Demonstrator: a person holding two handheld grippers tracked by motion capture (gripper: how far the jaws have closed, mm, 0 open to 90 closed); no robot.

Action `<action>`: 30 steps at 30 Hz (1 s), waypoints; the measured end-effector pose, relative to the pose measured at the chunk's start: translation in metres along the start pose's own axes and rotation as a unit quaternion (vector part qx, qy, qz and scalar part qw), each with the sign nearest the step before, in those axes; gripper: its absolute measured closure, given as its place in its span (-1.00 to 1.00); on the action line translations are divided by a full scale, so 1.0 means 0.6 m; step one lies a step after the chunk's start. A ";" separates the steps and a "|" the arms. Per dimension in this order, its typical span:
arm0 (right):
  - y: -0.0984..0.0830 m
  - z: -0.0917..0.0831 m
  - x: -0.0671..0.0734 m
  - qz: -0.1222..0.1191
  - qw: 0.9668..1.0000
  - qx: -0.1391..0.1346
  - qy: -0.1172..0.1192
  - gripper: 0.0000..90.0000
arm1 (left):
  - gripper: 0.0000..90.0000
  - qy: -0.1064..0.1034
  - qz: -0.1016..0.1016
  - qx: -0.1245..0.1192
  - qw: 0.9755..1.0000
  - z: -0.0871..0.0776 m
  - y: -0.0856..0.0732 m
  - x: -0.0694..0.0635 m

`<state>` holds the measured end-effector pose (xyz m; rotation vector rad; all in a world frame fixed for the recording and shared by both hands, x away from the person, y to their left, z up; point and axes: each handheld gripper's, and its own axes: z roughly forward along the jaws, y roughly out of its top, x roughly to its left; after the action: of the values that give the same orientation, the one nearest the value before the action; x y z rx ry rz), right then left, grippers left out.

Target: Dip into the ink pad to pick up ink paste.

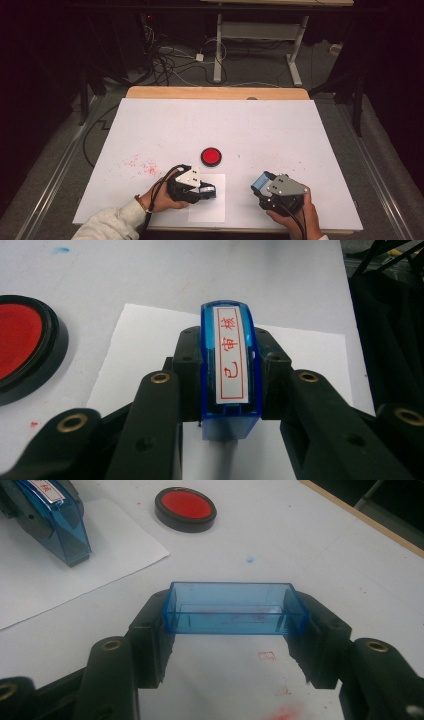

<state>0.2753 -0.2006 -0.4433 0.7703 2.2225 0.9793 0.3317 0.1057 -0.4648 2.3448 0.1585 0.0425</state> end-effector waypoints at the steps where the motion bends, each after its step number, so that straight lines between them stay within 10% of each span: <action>1: 0.000 0.000 0.000 0.000 1.000 0.000 0.000 -0.10 | 0.51 0.001 0.000 0.000 1.000 0.000 0.000 -0.001; 30: 0.001 -0.002 -0.001 -0.001 1.000 -0.003 0.001 -0.10 | 0.51 0.028 -0.026 -0.005 0.999 -0.009 0.012 -0.001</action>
<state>0.2751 -0.2015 -0.4421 0.7644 2.2209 0.9857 0.3312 0.1047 -0.4559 2.3290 0.2466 0.0829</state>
